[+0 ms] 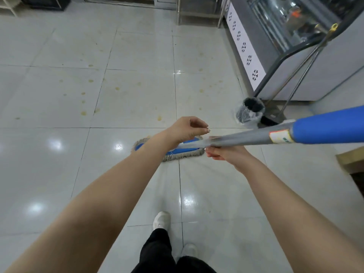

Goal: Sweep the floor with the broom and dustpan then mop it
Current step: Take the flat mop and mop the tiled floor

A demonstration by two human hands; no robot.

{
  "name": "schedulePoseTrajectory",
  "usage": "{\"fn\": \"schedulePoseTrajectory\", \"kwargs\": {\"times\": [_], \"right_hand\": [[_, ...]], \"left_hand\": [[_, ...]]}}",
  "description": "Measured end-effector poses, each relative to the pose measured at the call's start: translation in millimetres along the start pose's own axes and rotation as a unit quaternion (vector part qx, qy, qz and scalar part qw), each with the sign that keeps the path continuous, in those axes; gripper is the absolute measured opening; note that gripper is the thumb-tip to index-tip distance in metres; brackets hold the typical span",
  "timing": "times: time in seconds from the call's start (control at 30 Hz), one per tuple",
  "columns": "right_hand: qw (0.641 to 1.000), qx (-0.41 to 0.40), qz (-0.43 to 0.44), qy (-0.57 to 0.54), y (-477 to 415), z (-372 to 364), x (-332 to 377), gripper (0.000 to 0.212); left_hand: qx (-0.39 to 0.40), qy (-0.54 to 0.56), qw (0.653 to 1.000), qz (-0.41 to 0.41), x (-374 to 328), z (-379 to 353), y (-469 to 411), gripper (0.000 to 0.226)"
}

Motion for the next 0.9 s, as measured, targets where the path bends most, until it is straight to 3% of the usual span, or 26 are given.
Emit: {"fn": "schedulePoseTrajectory", "kwargs": {"times": [0.13, 0.23, 0.3, 0.4, 0.5, 0.6, 0.7, 0.9], "right_hand": [[0.999, 0.041, -0.013, -0.003, 20, -4, -31, 0.032], [0.999, 0.029, 0.013, -0.034, 33, -5, -45, 0.027], [0.999, 0.021, 0.014, -0.042, 39, -6, -56, 0.021], [0.998, 0.021, -0.013, -0.057, 48, -9, -72, 0.024], [0.978, 0.052, -0.095, -0.177, 54, -6, -93, 0.025], [0.951, 0.079, -0.193, -0.228, 67, -1, -113, 0.022], [0.946, 0.067, -0.228, -0.222, 80, 3, -122, 0.013], [0.915, 0.100, -0.270, -0.282, 98, -3, -126, 0.031]], "left_hand": [[-0.071, 0.076, 0.987, 0.124, 55, -34, 19, 0.006], [-0.102, 0.096, 0.968, 0.206, 87, -60, 31, 0.034], [-0.120, 0.154, 0.950, 0.244, 100, -78, 38, 0.037], [-0.148, 0.277, 0.914, 0.257, 115, -98, 45, 0.018], [-0.171, 0.336, 0.882, 0.282, 126, -117, 52, 0.009], [-0.185, 0.346, 0.869, 0.302, 137, -133, 57, 0.011], [-0.212, 0.347, 0.861, 0.306, 151, -142, 62, 0.018], [-0.229, 0.320, 0.861, 0.322, 161, -150, 72, 0.018]]}}
Point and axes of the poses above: each hand's wrist, its own y-axis away from the middle knuckle, its own z-axis out of the back of the hand, x = y × z, the point moved 5 cm from there along -y, towards the middle knuckle, and after that the axes turned 9 degrees about -z, right-handed, at the moved point
